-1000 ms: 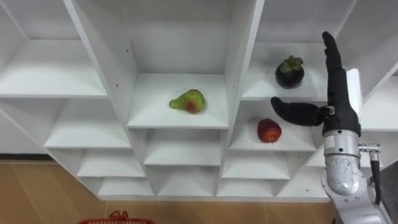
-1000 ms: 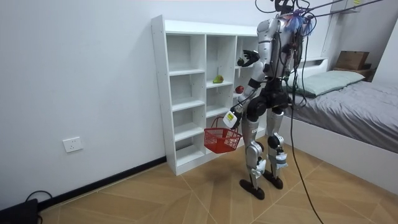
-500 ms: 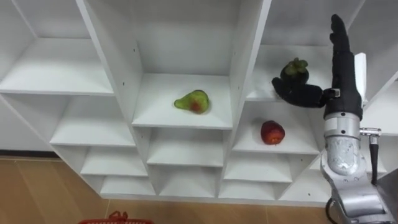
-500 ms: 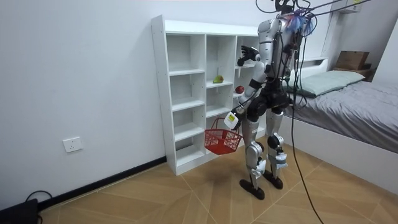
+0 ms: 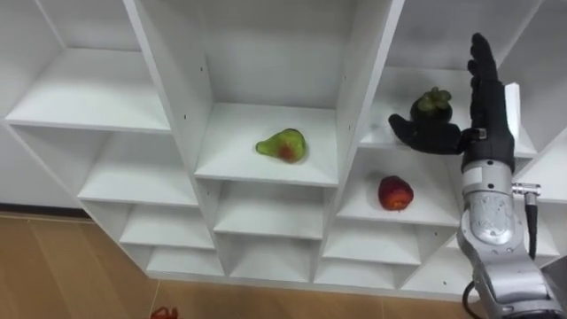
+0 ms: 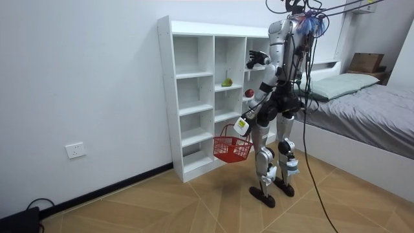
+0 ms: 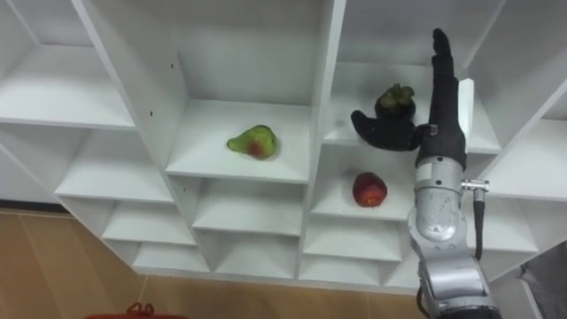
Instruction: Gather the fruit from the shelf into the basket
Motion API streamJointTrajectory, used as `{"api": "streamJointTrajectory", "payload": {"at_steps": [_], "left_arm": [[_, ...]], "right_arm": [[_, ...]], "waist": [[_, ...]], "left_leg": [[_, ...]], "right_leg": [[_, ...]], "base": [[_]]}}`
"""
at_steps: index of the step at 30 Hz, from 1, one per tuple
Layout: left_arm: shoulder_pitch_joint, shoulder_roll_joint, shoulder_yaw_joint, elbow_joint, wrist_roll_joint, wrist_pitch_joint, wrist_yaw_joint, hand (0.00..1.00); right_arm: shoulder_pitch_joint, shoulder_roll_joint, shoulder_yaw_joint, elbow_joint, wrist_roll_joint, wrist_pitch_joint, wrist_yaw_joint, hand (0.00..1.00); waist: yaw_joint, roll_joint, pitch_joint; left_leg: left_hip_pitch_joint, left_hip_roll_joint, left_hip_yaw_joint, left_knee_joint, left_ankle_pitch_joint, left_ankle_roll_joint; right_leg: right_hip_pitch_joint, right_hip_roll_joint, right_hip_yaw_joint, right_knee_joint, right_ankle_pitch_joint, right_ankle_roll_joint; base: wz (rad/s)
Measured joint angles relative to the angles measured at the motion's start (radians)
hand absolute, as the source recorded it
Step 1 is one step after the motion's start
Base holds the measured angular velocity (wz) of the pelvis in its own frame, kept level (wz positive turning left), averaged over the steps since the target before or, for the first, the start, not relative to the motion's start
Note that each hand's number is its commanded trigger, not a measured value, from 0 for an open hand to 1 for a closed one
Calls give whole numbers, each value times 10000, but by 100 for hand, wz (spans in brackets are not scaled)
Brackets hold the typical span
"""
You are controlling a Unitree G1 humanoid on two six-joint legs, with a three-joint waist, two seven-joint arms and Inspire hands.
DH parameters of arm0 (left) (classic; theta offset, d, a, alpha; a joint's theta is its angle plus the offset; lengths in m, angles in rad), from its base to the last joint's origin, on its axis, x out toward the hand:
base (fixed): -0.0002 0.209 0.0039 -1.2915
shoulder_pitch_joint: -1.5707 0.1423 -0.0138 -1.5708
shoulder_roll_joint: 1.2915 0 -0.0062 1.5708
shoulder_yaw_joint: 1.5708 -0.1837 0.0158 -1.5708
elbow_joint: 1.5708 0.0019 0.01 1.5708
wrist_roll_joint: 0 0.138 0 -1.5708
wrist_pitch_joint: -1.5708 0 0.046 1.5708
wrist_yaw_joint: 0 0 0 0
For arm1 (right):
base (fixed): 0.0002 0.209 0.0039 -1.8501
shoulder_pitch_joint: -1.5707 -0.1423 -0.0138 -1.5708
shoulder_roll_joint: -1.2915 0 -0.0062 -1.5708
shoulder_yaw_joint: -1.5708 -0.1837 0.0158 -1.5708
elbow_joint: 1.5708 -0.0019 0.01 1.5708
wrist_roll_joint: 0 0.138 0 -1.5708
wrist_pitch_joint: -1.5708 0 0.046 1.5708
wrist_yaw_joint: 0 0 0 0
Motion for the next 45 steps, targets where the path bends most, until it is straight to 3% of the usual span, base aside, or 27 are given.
{"api": "streamJointTrajectory", "payload": {"at_steps": [11,21,28,31,33,45], "left_arm": [[52,-6,4,-330,2,276,71,100],[146,19,34,-799,-10,416,-19,100],[191,30,44,-970,-6,549,-20,100],[204,35,35,-994,-21,566,-18,100],[204,43,24,-994,-30,578,-20,100],[211,42,24,-980,-23,579,1,100]], "right_arm": [[-153,-303,87,1159,322,213,800,0],[-591,-323,2,1938,368,189,1331,0],[-1118,-338,-53,2755,372,163,1539,2],[-1200,-338,-93,2879,361,169,1597,78],[-1203,-339,-93,2881,319,157,1601,100],[-1691,-434,-834,3685,292,-151,1144,100]], "waist": [[34,-66,-20],[-10,-238,-70],[-2,-251,-52],[-3,-234,-48],[-2,-232,-49],[9,-236,-52]], "left_leg": [[69,-2,-6,11,11,-4],[87,-2,-13,6,17,-6],[100,0,3,-9,16,-6],[101,2,0,-13,16,-6],[101,3,-1,-11,17,-6],[111,4,-24,-7,18,-9]], "right_leg": [[94,4,34,9,0,0],[75,3,29,9,0,-1],[173,7,44,19,0,-1],[183,11,51,19,0,-1],[185,11,51,20,0,-1],[182,20,26,2,0,-1]], "base": [[0],[0],[0],[0],[0],[0]]}}
